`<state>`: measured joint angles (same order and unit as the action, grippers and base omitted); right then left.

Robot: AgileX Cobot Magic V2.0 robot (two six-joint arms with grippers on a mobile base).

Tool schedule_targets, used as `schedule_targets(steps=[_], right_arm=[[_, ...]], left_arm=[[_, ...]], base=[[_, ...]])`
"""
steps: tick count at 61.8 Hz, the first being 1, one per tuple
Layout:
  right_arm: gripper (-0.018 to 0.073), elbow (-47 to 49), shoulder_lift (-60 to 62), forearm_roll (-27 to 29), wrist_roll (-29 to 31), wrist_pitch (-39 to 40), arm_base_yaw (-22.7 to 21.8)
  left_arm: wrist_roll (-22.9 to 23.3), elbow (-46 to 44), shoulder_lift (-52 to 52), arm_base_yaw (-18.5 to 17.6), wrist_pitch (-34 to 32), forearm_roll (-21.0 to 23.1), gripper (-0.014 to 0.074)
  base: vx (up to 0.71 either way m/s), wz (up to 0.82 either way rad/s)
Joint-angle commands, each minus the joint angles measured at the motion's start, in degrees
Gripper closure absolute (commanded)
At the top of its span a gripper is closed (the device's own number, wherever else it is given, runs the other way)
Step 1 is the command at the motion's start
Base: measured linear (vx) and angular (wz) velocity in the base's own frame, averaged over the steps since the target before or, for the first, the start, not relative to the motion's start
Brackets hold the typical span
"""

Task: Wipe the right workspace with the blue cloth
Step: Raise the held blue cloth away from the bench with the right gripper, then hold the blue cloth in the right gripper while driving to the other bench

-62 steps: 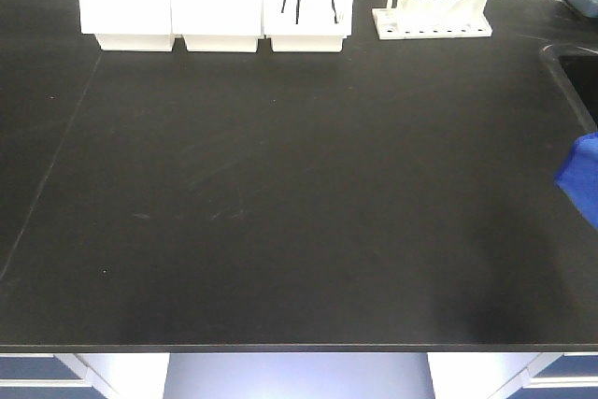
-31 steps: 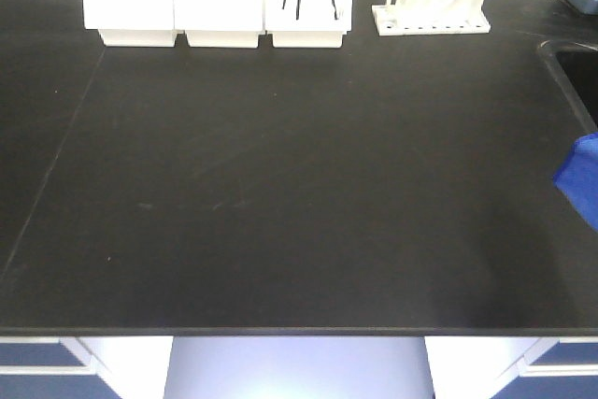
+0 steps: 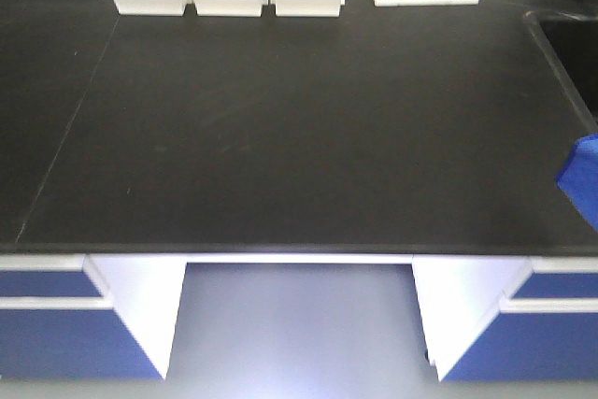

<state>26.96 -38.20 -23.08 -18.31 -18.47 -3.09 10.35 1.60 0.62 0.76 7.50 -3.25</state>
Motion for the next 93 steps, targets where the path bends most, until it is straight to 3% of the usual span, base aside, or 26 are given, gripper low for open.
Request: schedule_targets(steps=[1, 8, 51, 93], right_arm=[[0.0559, 1.51, 0.28, -0.65, 0.50, 4.02, 0.67], [0.0559, 1.51, 0.28, -0.65, 0.50, 4.13, 2.22], [0.0559, 1.51, 0.28, -0.65, 0.50, 4.12, 2.09], [0.0559, 1.51, 0.28, -0.65, 0.50, 4.12, 2.09]], left_arm=[[0.49, 1.76, 0.87, -0.05, -4.64, 0.36, 0.0602], [0.49, 1.76, 0.87, -0.05, -4.64, 0.36, 0.0602], [0.49, 1.76, 0.87, -0.05, -4.64, 0.36, 0.0602], [0.49, 1.76, 0.87, -0.05, -4.64, 0.36, 0.0602]], base=[[-0.30, -0.01], [-0.31, 0.01], [-0.32, -0.05], [-0.27, -0.35]])
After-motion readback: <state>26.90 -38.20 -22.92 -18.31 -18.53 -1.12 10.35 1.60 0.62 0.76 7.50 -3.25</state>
